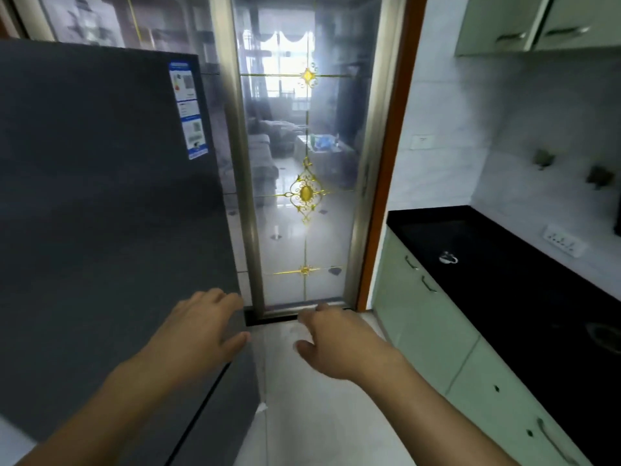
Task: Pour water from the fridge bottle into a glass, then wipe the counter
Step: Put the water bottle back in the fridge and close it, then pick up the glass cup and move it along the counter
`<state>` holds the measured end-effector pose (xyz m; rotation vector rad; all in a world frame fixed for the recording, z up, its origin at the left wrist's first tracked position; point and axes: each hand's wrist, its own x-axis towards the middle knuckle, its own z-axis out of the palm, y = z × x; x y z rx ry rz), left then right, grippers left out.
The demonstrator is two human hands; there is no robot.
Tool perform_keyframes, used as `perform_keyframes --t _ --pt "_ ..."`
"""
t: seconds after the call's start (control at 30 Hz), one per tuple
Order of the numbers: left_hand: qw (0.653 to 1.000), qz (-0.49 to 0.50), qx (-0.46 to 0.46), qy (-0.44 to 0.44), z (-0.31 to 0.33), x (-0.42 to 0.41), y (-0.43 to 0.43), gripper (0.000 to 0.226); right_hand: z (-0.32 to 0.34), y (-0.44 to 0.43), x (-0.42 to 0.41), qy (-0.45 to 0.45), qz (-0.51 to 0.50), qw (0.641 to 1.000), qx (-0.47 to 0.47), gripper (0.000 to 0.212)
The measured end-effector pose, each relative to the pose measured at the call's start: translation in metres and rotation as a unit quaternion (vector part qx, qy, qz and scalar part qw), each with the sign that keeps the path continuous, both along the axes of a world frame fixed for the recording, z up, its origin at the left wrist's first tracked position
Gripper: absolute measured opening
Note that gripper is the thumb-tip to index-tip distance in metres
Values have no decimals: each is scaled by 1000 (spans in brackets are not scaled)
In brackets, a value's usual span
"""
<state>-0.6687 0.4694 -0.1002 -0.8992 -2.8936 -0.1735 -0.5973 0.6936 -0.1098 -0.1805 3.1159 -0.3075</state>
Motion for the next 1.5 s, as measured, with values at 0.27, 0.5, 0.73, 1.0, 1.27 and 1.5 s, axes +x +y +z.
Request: perform_keyframes --t 0.27,0.5,0.73,1.0,1.27,1.5 --pt "991 -107 58 -59 -23 115 205 51 -19 202 182 -62 -228 971 -32 48" --pt "967 -238 4 -96 -36 207 396 55 -27 341 330 -68 -389 918 -44 44" --pt "906 -402 -22 -126 -55 286 545 49 -49 415 461 -77 -543 832 -85 47" --pt "790 -589 -83 -149 -84 391 689 49 -71 444 586 -81 -738 660 -118 41" --pt "649 -734 -120 -161 -116 544 755 47 -111 410 723 -38 -864 473 -167 22" --pt "621 -746 -162 -177 -151 648 761 48 -179 414 821 -30 -867 449 -213 54"
